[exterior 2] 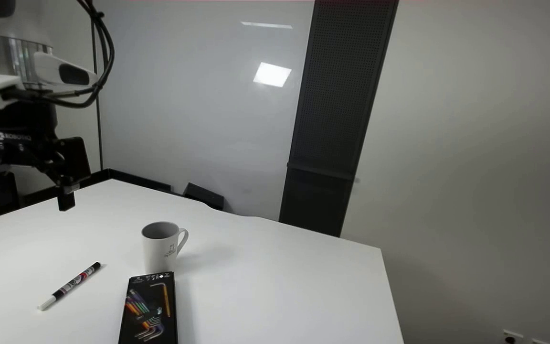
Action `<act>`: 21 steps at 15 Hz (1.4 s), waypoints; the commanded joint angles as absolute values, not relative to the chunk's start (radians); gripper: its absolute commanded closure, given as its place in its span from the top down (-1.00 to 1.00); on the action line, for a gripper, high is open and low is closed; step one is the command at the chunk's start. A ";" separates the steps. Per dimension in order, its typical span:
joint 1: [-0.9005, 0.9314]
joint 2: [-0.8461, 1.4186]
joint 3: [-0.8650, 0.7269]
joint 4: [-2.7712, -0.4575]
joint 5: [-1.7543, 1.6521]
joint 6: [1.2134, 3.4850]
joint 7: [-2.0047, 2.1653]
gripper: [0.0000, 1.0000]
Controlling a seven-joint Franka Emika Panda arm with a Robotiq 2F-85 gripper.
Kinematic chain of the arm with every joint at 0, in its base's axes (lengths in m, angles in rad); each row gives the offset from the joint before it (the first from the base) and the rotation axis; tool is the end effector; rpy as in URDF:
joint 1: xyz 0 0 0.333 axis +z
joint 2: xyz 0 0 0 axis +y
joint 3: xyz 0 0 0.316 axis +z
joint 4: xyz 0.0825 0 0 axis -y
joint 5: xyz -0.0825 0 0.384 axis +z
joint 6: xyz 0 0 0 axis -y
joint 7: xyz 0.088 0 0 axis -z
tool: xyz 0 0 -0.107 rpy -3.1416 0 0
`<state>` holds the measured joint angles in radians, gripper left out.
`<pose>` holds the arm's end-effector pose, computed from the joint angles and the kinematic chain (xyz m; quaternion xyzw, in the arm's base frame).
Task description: Put the marker into the mug.
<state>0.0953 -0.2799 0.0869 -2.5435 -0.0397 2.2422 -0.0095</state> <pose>0.4192 0.0755 0.3685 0.9939 0.1063 -0.0090 0.0283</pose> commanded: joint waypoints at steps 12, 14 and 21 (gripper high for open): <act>0.131 0.032 0.146 -2.398 -0.116 2.388 0.271 1.00; 0.143 0.065 0.148 -2.379 -0.116 2.388 0.286 1.00; 0.152 0.090 0.147 -2.374 -0.171 2.440 0.304 1.00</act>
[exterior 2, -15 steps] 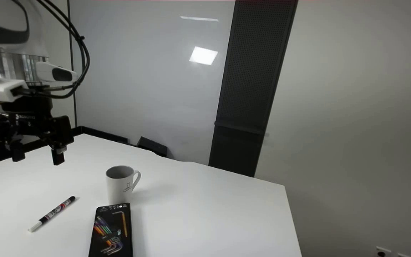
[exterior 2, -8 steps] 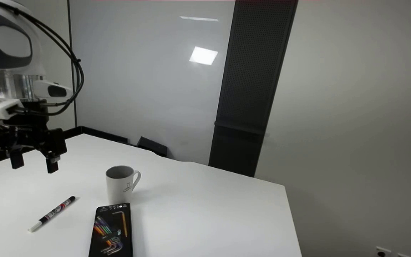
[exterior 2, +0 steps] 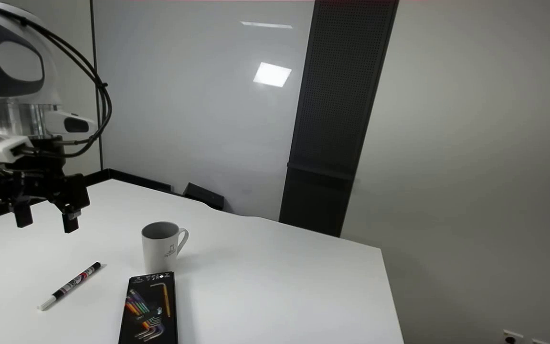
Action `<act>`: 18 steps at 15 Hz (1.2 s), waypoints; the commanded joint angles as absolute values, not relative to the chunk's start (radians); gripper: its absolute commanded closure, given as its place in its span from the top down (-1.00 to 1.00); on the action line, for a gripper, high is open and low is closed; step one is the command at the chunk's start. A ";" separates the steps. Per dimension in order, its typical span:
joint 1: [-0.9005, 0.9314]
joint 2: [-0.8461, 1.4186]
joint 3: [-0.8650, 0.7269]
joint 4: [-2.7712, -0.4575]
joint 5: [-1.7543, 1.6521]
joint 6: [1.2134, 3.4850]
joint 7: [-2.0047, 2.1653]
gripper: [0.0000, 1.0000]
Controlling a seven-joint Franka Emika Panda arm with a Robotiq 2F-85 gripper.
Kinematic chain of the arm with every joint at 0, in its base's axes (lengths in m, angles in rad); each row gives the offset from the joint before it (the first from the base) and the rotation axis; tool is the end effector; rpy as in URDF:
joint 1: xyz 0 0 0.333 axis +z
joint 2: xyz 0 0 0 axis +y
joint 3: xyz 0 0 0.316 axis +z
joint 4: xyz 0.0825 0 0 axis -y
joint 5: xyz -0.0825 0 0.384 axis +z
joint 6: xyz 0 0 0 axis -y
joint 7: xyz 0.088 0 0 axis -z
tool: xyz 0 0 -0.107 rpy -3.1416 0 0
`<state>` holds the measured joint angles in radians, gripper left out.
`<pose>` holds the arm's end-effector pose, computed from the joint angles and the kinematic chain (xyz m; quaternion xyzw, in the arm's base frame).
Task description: Put the marker into the mug.
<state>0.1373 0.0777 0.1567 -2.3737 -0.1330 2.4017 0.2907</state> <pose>0.4764 0.1436 0.2873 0.9977 0.0517 -0.0122 0.0429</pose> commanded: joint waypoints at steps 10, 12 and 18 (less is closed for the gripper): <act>0.177 0.284 0.121 -2.293 -0.203 2.613 0.272 1.00; 0.183 0.322 0.110 -2.269 -0.198 2.629 0.261 1.00; 0.211 0.429 0.067 -2.197 -0.161 2.679 0.307 1.00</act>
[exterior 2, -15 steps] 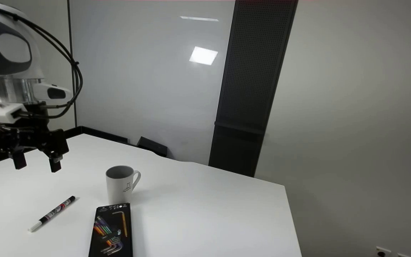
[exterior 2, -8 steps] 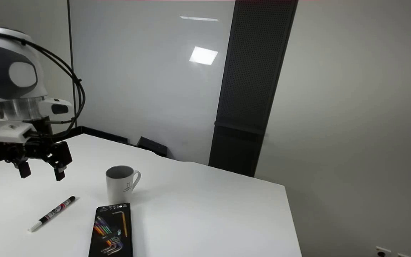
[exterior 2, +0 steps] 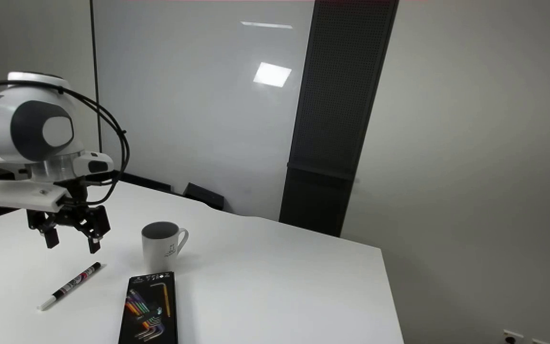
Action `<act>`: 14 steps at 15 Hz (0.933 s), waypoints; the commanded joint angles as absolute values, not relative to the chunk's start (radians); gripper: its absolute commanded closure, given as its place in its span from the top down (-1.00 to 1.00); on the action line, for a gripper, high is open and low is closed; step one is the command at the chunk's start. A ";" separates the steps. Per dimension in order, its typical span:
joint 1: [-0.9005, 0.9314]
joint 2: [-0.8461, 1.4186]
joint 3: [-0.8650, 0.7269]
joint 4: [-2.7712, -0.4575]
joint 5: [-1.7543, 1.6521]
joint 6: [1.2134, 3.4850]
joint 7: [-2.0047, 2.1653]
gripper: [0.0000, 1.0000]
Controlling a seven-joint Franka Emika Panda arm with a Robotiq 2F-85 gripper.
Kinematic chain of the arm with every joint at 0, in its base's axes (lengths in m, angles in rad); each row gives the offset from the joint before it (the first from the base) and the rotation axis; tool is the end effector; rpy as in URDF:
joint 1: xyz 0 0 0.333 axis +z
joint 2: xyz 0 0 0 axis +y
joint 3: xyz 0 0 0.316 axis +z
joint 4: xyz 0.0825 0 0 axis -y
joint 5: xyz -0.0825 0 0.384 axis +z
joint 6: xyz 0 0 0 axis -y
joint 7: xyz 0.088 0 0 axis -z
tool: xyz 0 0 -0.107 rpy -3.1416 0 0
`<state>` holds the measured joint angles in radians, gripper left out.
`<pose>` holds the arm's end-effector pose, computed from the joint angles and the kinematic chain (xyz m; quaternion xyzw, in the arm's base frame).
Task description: Put the marker into the mug.
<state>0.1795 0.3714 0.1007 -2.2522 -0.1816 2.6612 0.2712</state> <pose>0.5222 0.1568 0.2021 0.9962 0.0803 0.0271 0.0187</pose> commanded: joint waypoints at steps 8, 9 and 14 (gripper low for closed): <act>0.319 0.493 -0.009 -2.173 -0.157 2.672 0.418 1.00; 0.340 0.492 -0.023 -2.184 -0.163 2.683 0.449 1.00; 0.395 0.510 -0.043 -2.214 -0.151 2.705 0.521 1.00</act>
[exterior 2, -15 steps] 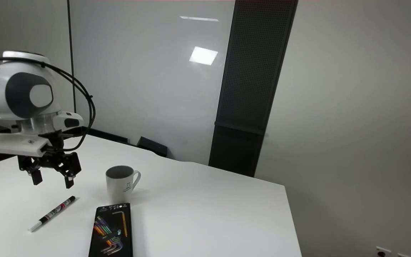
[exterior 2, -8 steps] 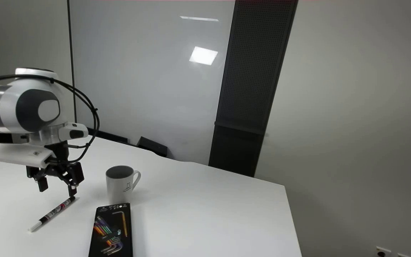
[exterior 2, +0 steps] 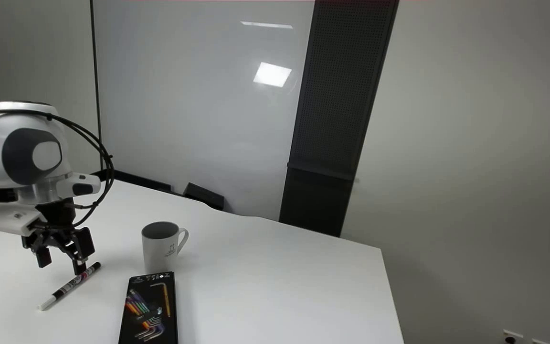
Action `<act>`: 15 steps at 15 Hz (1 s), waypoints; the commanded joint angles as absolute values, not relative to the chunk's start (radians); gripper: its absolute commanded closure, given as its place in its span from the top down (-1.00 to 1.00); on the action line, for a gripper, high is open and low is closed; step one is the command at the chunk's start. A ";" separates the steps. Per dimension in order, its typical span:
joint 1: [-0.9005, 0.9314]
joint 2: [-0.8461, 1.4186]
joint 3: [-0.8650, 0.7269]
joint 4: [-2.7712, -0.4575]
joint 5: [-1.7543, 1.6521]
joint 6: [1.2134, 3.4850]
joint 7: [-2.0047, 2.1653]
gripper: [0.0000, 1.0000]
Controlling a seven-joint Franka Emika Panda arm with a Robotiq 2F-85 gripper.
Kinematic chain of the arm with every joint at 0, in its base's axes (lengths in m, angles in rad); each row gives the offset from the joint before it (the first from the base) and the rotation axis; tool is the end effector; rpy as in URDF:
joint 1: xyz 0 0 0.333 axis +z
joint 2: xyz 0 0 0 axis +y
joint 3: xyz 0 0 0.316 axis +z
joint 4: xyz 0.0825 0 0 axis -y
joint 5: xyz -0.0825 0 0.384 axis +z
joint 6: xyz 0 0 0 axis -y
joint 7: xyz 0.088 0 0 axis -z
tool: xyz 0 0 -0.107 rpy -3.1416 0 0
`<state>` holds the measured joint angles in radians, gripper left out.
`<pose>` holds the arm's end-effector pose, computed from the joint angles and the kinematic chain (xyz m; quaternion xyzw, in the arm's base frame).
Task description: Put the marker into the mug.
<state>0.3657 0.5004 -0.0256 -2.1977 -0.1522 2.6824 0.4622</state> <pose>0.5164 0.1872 0.1507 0.9992 0.0090 0.0079 0.0394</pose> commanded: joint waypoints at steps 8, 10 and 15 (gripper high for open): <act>0.441 0.554 -0.084 -2.260 -0.149 2.834 0.524 1.00; 0.446 0.564 -0.093 -2.268 -0.137 2.870 0.517 1.00; 0.454 0.579 -0.104 -2.288 -0.090 2.934 0.505 1.00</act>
<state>0.4329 0.5759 -0.0841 -2.2726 -0.1195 2.8933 0.4950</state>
